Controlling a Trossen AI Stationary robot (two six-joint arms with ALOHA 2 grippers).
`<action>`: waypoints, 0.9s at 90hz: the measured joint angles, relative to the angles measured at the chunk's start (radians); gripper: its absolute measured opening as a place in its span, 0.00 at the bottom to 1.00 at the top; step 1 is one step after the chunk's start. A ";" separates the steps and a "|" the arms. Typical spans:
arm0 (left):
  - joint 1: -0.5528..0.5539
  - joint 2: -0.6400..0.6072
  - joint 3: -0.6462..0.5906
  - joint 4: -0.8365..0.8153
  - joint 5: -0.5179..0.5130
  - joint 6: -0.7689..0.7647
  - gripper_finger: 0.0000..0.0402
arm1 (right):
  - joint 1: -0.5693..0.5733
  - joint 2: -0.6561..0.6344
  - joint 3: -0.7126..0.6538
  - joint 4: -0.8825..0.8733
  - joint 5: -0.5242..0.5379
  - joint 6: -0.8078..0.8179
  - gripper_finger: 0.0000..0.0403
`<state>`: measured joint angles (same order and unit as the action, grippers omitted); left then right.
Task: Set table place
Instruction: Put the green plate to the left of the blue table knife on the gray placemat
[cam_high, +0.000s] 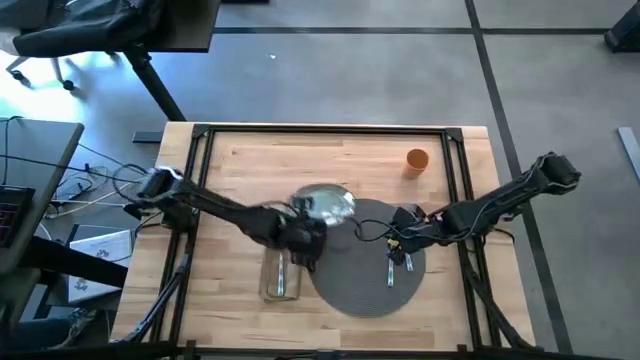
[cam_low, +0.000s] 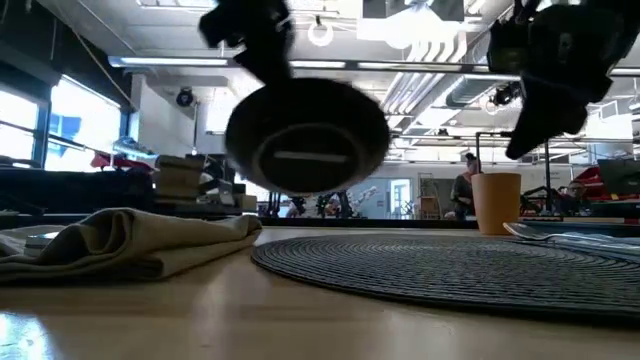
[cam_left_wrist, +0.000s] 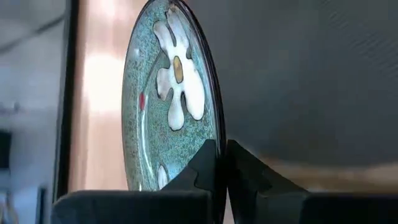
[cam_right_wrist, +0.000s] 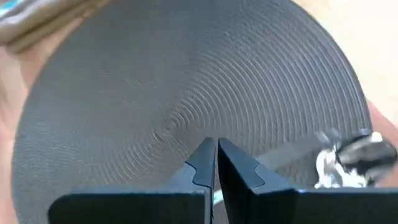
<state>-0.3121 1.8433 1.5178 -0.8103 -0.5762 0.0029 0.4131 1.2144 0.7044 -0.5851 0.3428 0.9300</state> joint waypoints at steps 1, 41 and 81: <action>-0.005 0.014 0.015 0.000 -0.001 0.006 0.00 | 0.004 0.000 0.000 -0.007 0.001 0.007 0.00; -0.081 0.339 0.305 0.121 -0.003 0.065 0.00 | 0.229 -0.001 0.000 -0.246 0.091 0.362 0.00; -0.069 0.416 0.308 0.211 0.109 0.058 0.03 | 0.297 -0.001 0.001 -0.252 0.134 0.450 0.00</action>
<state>-0.3812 2.2597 1.8259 -0.5991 -0.4676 0.0611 0.7097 1.2137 0.7052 -0.8375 0.4767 1.3800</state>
